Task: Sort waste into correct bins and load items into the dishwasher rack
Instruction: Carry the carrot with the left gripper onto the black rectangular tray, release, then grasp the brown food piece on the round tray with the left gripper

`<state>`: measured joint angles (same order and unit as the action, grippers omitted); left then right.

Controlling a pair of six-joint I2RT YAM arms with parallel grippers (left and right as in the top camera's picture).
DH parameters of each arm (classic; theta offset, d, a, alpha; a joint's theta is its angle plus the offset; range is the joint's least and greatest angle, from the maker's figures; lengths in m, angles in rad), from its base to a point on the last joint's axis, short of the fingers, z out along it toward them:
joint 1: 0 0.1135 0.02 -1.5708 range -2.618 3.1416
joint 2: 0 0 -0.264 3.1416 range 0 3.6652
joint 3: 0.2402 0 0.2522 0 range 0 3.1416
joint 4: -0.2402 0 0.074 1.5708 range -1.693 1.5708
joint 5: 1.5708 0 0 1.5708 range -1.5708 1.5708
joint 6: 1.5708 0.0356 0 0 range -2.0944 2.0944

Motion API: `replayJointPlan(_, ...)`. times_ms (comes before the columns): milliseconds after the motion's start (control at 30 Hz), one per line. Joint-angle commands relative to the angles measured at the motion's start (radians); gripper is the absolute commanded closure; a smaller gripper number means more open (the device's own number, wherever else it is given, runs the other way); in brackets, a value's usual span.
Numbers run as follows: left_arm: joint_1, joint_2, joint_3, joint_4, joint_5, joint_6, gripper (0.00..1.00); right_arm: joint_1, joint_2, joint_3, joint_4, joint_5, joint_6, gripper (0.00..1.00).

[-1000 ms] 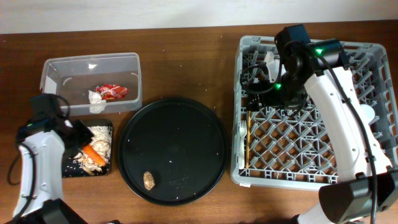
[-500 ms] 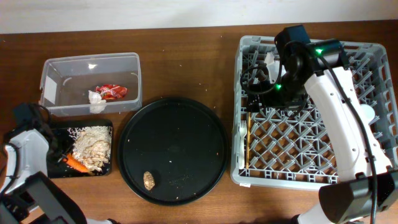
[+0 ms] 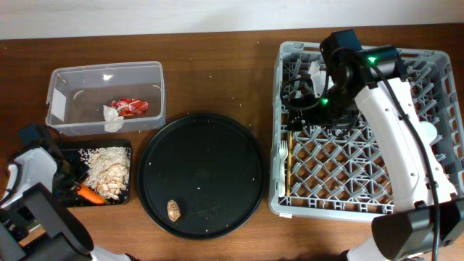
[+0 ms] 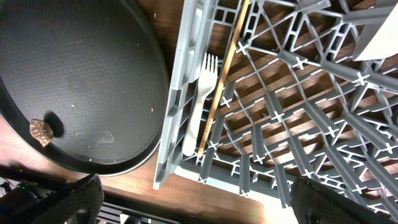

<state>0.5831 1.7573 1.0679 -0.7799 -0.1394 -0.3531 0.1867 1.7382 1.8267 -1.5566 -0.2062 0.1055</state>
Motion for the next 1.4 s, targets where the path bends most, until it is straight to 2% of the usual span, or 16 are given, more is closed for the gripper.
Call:
replayJointPlan(0,0.002,0.01,0.014,-0.006,0.006,-0.002,0.55,0.003,0.003,-0.004,-0.003,0.008,0.008,0.01)
replayJointPlan(133,0.002,-0.013,0.077,-0.079,0.011,-0.002,0.45,0.003,0.003,-0.004,-0.004,0.009,0.008,0.01)
replayJointPlan(200,0.002,-0.027,0.124,-0.13,0.03,-0.002,0.44,0.003,0.003,-0.004,-0.003,0.009,0.008,0.01)
replayJointPlan(367,-0.056,-0.09,0.158,-0.192,0.183,0.013,0.44,0.003,0.003,-0.004,0.001,0.009,0.008,0.01)
replayJointPlan(467,-0.201,-0.103,0.158,-0.256,0.243,0.049,0.44,0.003,0.003,-0.004,0.001,0.009,0.008,0.01)
replayJointPlan(600,-0.407,-0.101,0.151,-0.33,0.249,0.079,0.43,0.003,0.003,-0.004,0.0,0.009,0.008,0.01)
replayJointPlan(633,-0.453,-0.101,0.146,-0.345,0.248,0.079,0.37,0.003,0.003,-0.004,0.0,0.009,0.008,0.01)
replayJointPlan(800,-0.679,-0.101,0.071,-0.422,0.253,0.042,0.37,0.003,0.003,-0.004,-0.001,0.009,0.008,0.01)
replayJointPlan(1000,-0.84,-0.101,-0.085,-0.372,0.257,-0.058,0.37,0.003,0.003,-0.004,-0.003,0.009,0.008,0.0)
replayJointPlan(1067,-0.877,-0.101,-0.145,-0.321,0.305,-0.07,0.37,0.003,0.003,-0.004,-0.003,0.009,0.008,0.0)
replayJointPlan(1133,-0.894,-0.101,-0.188,-0.285,0.335,-0.07,0.37,0.003,0.003,-0.004,-0.003,0.009,0.008,0.0)
replayJointPlan(1367,-0.912,-0.101,-0.237,-0.219,0.287,-0.081,0.38,0.003,0.003,-0.004,-0.007,0.009,0.008,0.0)
